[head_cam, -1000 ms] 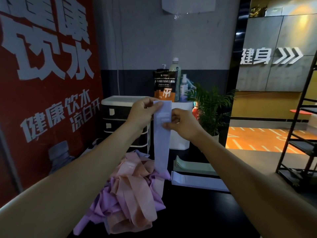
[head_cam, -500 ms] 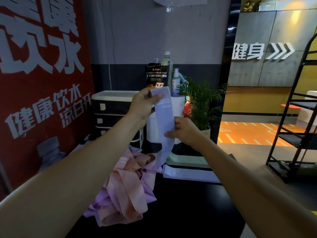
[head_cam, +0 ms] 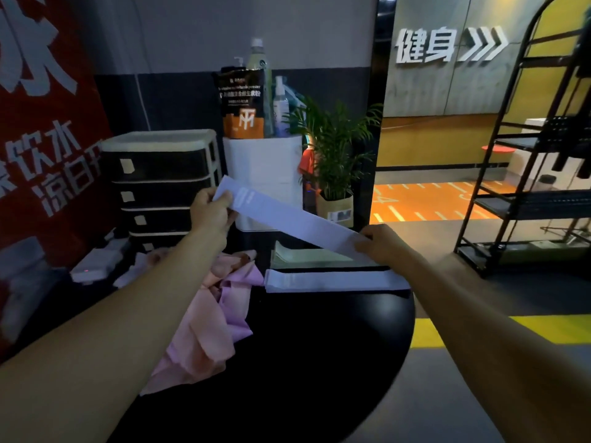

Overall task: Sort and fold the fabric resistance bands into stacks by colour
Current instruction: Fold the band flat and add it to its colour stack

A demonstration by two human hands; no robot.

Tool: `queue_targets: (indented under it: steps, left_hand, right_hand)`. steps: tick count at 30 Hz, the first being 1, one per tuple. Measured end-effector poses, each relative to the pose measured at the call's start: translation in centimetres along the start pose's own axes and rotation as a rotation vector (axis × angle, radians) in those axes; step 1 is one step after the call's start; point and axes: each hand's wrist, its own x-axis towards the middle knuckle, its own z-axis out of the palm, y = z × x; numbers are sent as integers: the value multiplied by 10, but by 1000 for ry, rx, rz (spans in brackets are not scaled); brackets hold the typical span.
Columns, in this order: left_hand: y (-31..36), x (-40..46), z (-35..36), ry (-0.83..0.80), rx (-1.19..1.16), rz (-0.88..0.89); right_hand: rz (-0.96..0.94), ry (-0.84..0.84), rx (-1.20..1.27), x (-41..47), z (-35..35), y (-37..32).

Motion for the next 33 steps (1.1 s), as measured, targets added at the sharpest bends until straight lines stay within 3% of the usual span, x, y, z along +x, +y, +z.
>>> queue_targets:
  steps: [5,11,15,27,30,33]
  left_hand:
    - [-42,-7,2,6,286,-29]
    - [-94,-12,3,-124,847,159]
    - [-114,-19,5,-167,1028,158]
    - [-135,-21,-5,-259,1144,167]
    - [-136,-23,-11,-244,1113,218]
    - [-139,-32,-19,-278,1113,307]
  right_hand:
    - [172,120,277,1,-3,42]
    - [258,317,226,4,-1,81]
    - [270,377,122,5,4,95]
    - [260,406,-77,0,23,110]
    - [188,435,-155,-2,27,101]
    - [19,338,-90,-5,42,78]
